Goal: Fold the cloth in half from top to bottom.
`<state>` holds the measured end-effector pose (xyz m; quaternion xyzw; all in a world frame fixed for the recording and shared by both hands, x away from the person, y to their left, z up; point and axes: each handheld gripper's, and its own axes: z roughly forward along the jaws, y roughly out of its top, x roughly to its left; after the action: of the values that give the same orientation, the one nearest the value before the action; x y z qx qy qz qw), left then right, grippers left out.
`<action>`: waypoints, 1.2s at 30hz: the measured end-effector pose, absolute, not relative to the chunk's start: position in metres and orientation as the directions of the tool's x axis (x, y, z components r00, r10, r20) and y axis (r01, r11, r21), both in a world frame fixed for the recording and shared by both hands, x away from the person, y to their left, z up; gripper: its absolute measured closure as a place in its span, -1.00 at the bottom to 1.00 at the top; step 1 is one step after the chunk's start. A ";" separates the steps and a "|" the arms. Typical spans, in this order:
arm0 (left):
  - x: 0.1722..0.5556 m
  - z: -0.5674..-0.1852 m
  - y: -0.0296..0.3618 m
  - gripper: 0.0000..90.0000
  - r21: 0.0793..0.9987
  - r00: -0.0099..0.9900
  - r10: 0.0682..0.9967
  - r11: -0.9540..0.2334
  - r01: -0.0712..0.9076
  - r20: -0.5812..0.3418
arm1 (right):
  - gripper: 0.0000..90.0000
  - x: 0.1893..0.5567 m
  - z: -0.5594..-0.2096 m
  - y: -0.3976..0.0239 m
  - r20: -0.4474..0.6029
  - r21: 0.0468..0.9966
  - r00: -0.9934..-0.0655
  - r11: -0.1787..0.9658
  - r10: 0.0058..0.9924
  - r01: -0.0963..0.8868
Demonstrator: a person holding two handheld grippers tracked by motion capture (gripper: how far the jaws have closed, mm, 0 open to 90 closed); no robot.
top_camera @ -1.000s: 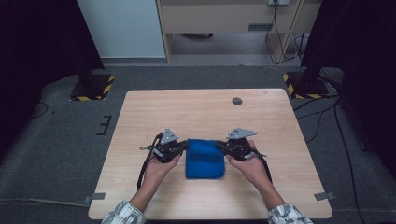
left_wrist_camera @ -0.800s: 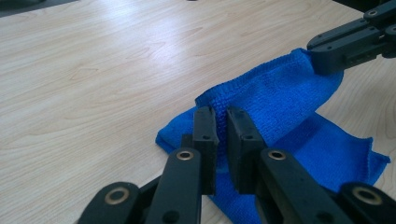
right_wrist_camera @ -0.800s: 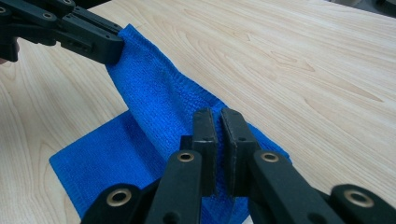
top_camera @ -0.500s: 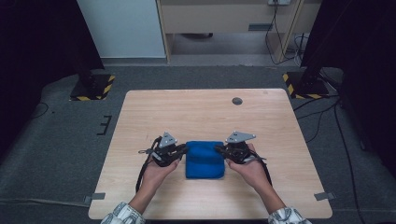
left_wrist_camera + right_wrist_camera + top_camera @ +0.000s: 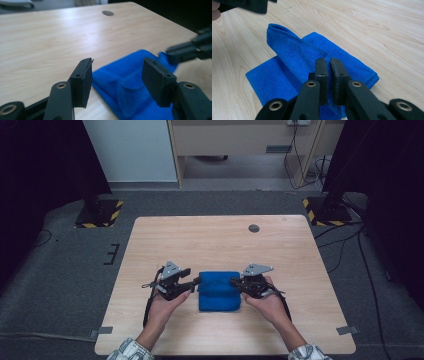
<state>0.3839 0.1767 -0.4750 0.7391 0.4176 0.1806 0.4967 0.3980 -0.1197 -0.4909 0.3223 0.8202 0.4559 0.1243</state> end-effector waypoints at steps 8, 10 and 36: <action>0.394 -0.489 0.187 -0.19 0.847 0.535 0.829 -0.159 0.507 -0.164 | 0.87 0.393 -0.493 -0.119 0.084 0.824 -0.772 0.391 0.630 0.409; 0.395 -0.492 0.186 -0.20 0.842 0.533 0.832 -0.170 0.511 -0.156 | 0.86 0.391 -0.494 -0.118 0.079 0.823 -0.775 0.397 0.628 0.406; 0.385 -0.506 0.166 -0.24 0.812 0.581 0.808 -0.275 0.514 -0.094 | 0.63 0.374 -0.492 -0.131 0.075 0.827 -0.774 0.394 0.629 0.400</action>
<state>0.3847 0.1656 -0.5057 0.7797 0.4240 0.1721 0.4274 0.3738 -0.1315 -0.4916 0.3117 0.8254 0.4536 0.1258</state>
